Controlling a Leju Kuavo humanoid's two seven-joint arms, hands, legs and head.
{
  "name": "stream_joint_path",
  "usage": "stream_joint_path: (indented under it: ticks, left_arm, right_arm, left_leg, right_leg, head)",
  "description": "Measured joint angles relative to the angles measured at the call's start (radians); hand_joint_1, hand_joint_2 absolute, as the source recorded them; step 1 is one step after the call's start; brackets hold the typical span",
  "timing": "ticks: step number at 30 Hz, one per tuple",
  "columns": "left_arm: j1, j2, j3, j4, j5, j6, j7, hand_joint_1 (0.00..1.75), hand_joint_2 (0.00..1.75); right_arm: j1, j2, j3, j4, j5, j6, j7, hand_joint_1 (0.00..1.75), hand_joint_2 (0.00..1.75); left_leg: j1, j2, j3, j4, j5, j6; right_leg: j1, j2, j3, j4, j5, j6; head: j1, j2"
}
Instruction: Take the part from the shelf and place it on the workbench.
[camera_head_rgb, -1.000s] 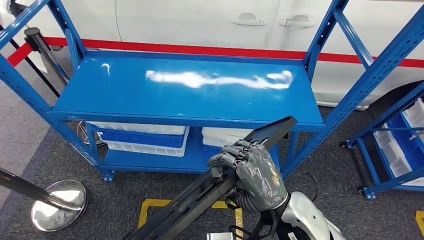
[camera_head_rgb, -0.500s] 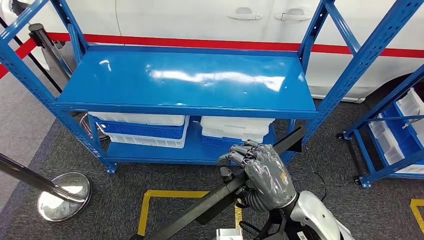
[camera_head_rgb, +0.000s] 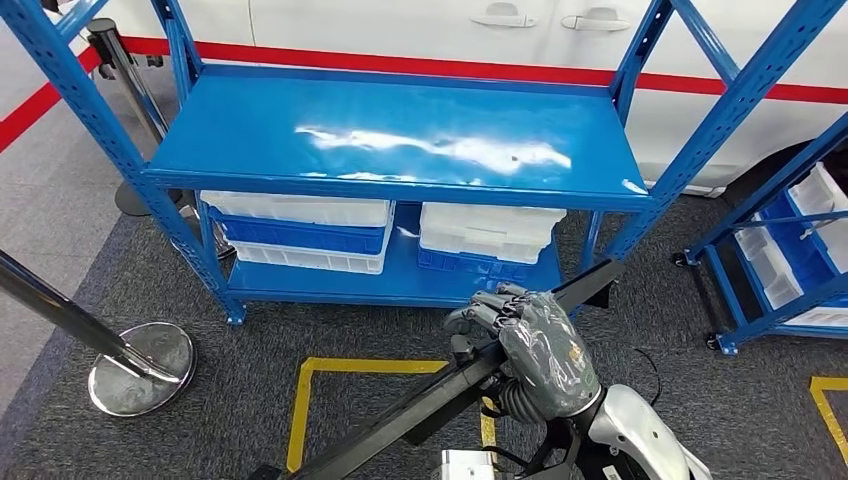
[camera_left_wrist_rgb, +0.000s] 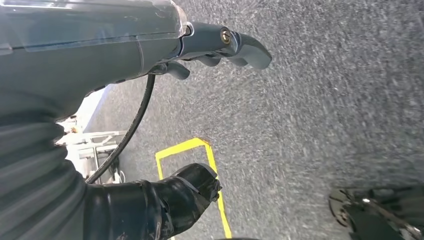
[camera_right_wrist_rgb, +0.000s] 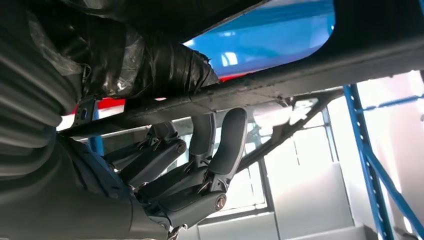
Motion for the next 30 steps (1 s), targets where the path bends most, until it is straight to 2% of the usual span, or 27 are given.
stream_joint_path:
  ticks: [1,2,3,4,5,6,7,8,9,10,11,12,13,15,16,17,18,19,20,21,22,23,24,26,27,28,30]
  left_arm:
    - [0.0,0.0,0.0,0.0,-0.001,0.0,0.0,0.0,1.75]
    - [0.0,0.0,0.0,0.0,-0.002,0.0,0.001,0.0,1.75]
    - [0.0,0.001,0.0,0.0,-0.003,0.0,0.001,0.0,1.75]
    - [0.0,0.0,0.0,0.0,-0.004,0.0,0.001,0.0,1.75]
    - [0.0,-0.001,0.0,0.0,-0.004,0.0,0.001,0.0,1.75]
    - [0.0,-0.003,0.0,0.0,-0.004,0.0,0.001,0.0,1.75]
    - [0.0,-0.005,0.0,0.0,-0.004,0.0,0.001,0.0,1.75]
    - [0.0,-0.007,0.0,0.0,-0.004,0.0,0.001,0.0,1.75]
    - [-0.001,-0.009,0.0,0.0,-0.004,-0.001,0.001,0.0,1.75]
    - [-0.001,-0.01,0.0,0.0,-0.004,-0.001,0.001,0.0,1.75]
    - [-0.001,-0.011,0.0,0.0,-0.004,-0.002,0.001,0.0,1.75]
    - [-0.001,-0.011,0.0,0.0,-0.004,-0.002,0.001,0.0,1.75]
    - [-0.001,-0.01,-0.001,0.0,-0.005,-0.002,0.001,0.0,1.75]
    - [0.0,-0.007,-0.001,0.0,-0.005,-0.002,0.001,0.0,1.75]
    - [0.0,-0.006,-0.001,0.0,-0.005,-0.002,0.001,0.0,1.75]
    - [0.0,-0.005,-0.001,0.0,-0.006,-0.002,0.0,0.0,1.75]
    - [0.0,-0.004,-0.001,0.0,-0.006,-0.002,0.0,0.0,1.75]
    - [-0.001,-0.002,-0.001,0.0,-0.006,-0.003,0.0,0.0,1.75]
    - [-0.002,0.0,-0.001,0.0,-0.006,-0.003,0.0,0.0,1.75]
    - [-0.002,0.002,-0.001,0.0,-0.006,-0.003,0.0,0.0,1.75]
    - [-0.002,0.002,-0.001,0.0,-0.006,-0.004,-0.001,0.0,1.75]
    - [-0.002,0.003,-0.001,0.0,-0.006,-0.005,-0.001,0.0,1.75]
    - [-0.001,0.002,-0.001,0.0,-0.006,-0.006,-0.002,0.0,1.75]
    - [-0.001,0.002,-0.001,0.0,-0.006,-0.01,-0.001,0.0,1.75]
    - [-0.002,0.002,-0.001,0.0,-0.006,-0.012,0.0,0.0,1.75]
    - [-0.003,0.001,-0.001,0.0,-0.006,-0.014,0.001,0.0,1.75]
    - [-0.004,0.002,0.0,0.0,-0.006,-0.015,0.004,0.0,1.75]
  right_arm:
    - [0.003,-0.003,-0.002,-0.001,-0.002,0.003,0.002,1.75,1.75]
    - [0.006,-0.005,-0.004,-0.001,-0.002,0.005,0.002,1.75,1.75]
    - [0.008,-0.007,-0.006,-0.001,-0.003,0.006,0.002,1.75,1.75]
    - [0.009,-0.009,-0.008,-0.002,-0.003,0.008,0.003,1.75,1.75]
    - [0.008,-0.011,-0.011,-0.005,-0.003,0.009,0.003,1.75,1.75]
    - [0.007,-0.012,-0.015,-0.009,-0.003,0.009,0.003,1.75,1.75]
    - [0.006,-0.013,-0.019,-0.013,-0.003,0.009,0.003,1.75,1.75]
    - [0.005,-0.015,-0.023,-0.017,-0.003,0.009,0.003,1.75,1.75]
    - [0.004,-0.017,-0.026,-0.02,-0.003,0.009,0.003,1.75,1.75]
    - [0.005,-0.019,-0.027,-0.023,-0.003,0.009,0.003,1.75,1.75]
    - [0.004,-0.02,-0.028,-0.024,-0.003,0.01,0.003,1.75,1.75]
    - [0.003,-0.02,-0.028,-0.026,-0.003,0.01,0.003,1.75,1.75]
    - [0.002,-0.02,-0.029,-0.026,-0.003,0.011,0.003,1.75,1.75]
    - [0.003,-0.02,-0.029,-0.026,-0.005,0.015,0.003,1.75,1.75]
    - [0.005,-0.02,-0.029,-0.026,-0.006,0.017,0.004,1.75,1.75]
    - [0.006,-0.021,-0.029,-0.026,-0.008,0.02,0.004,1.75,1.75]
    - [0.006,-0.021,-0.029,-0.026,-0.01,0.025,0.004,1.75,1.75]
    - [0.006,-0.021,-0.029,-0.026,-0.014,0.03,0.004,1.75,1.75]
    - [0.006,-0.021,-0.029,-0.026,-0.017,0.035,0.004,1.75,1.75]
    - [0.005,-0.023,-0.029,-0.027,-0.02,0.039,0.004,1.75,1.75]
    - [0.005,-0.024,-0.029,-0.028,-0.023,0.042,0.004,1.75,1.75]
    - [0.004,-0.026,-0.029,-0.029,-0.025,0.044,0.003,1.75,1.75]
    - [0.003,-0.028,-0.03,-0.03,-0.027,0.047,0.003,1.75,1.75]
    - [0.004,-0.032,-0.03,-0.03,-0.032,0.051,0.002,1.75,1.75]
    - [0.004,-0.035,-0.03,-0.03,-0.035,0.054,0.002,1.75,1.75]
    - [0.003,-0.038,-0.029,-0.03,-0.038,0.057,0.001,1.75,1.75]
    - [-0.002,-0.042,-0.029,-0.031,-0.043,0.064,0.0,1.75,1.75]
  left_leg:
    - [-0.006,0.005,-0.012,0.0,0.009,0.004]
    - [-0.012,0.011,-0.024,0.0,0.019,0.008]
    - [-0.018,0.017,-0.036,0.001,0.027,0.01]
    - [-0.022,0.024,-0.047,0.001,0.036,0.012]
    - [-0.025,0.031,-0.055,0.001,0.044,0.013]
    - [-0.025,0.038,-0.059,0.0,0.052,0.012]
    - [-0.022,0.046,-0.06,-0.003,0.06,0.01]
    - [-0.017,0.055,-0.058,-0.008,0.069,0.006]
    - [-0.013,0.065,-0.055,-0.016,0.079,0.001]
    - [-0.011,0.071,-0.054,-0.023,0.086,-0.004]
    - [-0.01,0.065,-0.058,-0.023,0.078,-0.009]
    - [-0.011,0.05,-0.064,-0.01,0.051,-0.013]
    - [-0.012,0.029,-0.073,0.021,0.006,-0.016]
    - [-0.011,-0.002,-0.09,0.13,-0.093,-0.023]
    - [-0.011,-0.006,-0.095,0.187,-0.115,-0.026]
    - [-0.011,-0.007,-0.091,0.226,-0.111,-0.029]
    - [-0.011,-0.008,-0.075,0.238,-0.087,-0.032]
    - [-0.01,-0.013,-0.043,0.215,-0.057,-0.033]
    - [-0.009,-0.029,0.005,0.162,-0.044,-0.034]
    - [-0.008,-0.051,0.059,0.089,-0.05,-0.033]
    - [-0.007,-0.07,0.1,0.031,-0.066,-0.029]
    - [-0.008,-0.084,0.126,-0.01,-0.086,-0.024]
    - [-0.011,-0.084,0.135,-0.028,-0.094,-0.018]
    - [-0.011,-0.059,0.122,-0.03,-0.081,-0.002]
    - [-0.01,-0.045,0.113,-0.032,-0.069,0.008]
    - [-0.008,-0.031,0.101,-0.035,-0.056,0.015]
    - [-0.009,-0.005,0.069,-0.036,-0.027,0.021]
  right_leg:
    - [0.003,0.0,-0.004,0.046,-0.015,-0.004]
    - [0.008,0.0,0.007,0.063,-0.007,-0.011]
    - [0.014,-0.001,0.034,0.048,0.016,-0.021]
    - [0.025,-0.006,0.082,-0.005,0.043,-0.035]
    - [0.039,-0.022,0.141,-0.083,0.053,-0.052]
    - [0.051,-0.042,0.196,-0.163,0.05,-0.065]
    - [0.061,-0.059,0.236,-0.225,0.045,-0.075]
    - [0.069,-0.069,0.256,-0.261,0.039,-0.081]
    - [0.073,-0.067,0.259,-0.277,0.047,-0.086]
    - [0.074,-0.058,0.255,-0.291,0.068,-0.091]
    - [0.073,-0.049,0.25,-0.308,0.089,-0.096]
    - [0.069,-0.04,0.242,-0.324,0.111,-0.099]
    - [0.064,-0.03,0.23,-0.334,0.133,-0.098]
    - [0.058,-0.011,0.194,-0.33,0.163,-0.093]
    - [0.056,0.0,0.172,-0.323,0.176,-0.089]
    - [0.053,0.011,0.148,-0.313,0.187,-0.085]
    - [0.05,0.021,0.123,-0.302,0.199,-0.08]
    - [0.047,0.032,0.097,-0.288,0.209,-0.075]
    - [0.044,0.042,0.072,-0.273,0.217,-0.069]
    - [0.042,0.052,0.05,-0.257,0.225,-0.063]
    - [0.041,0.061,0.035,-0.244,0.232,-0.057]
    - [0.041,0.069,0.026,-0.235,0.24,-0.051]
    - [0.042,0.079,0.021,-0.231,0.249,-0.046]
    - [0.04,0.092,0.014,-0.23,0.26,-0.036]
    - [0.038,0.084,0.006,-0.217,0.238,-0.031]
    - [0.036,0.069,-0.004,-0.193,0.201,-0.025]
    - [0.025,0.028,-0.03,-0.08,0.085,-0.011]
  head:
    - [0.0,0.0]
    - [0.0,0.0]
    - [0.0,0.0]
    - [0.0,0.0]
    - [-0.001,0.0]
    - [-0.001,0.0]
    - [0.0,0.0]
    - [0.0,0.0]
    - [0.001,0.0]
    - [0.001,0.0]
    - [0.002,0.0]
    - [0.001,0.0]
    - [0.001,0.0]
    - [0.001,0.0]
    - [0.001,0.0]
    - [0.001,0.0]
    - [0.001,0.0]
    - [0.0,0.0]
    - [0.0,0.0]
    - [0.0,0.0]
    - [0.0,0.0]
    - [0.001,0.0]
    - [0.001,0.0]
    - [0.002,0.0]
    - [0.004,0.0]
    - [0.005,0.0]
    - [0.008,0.0]
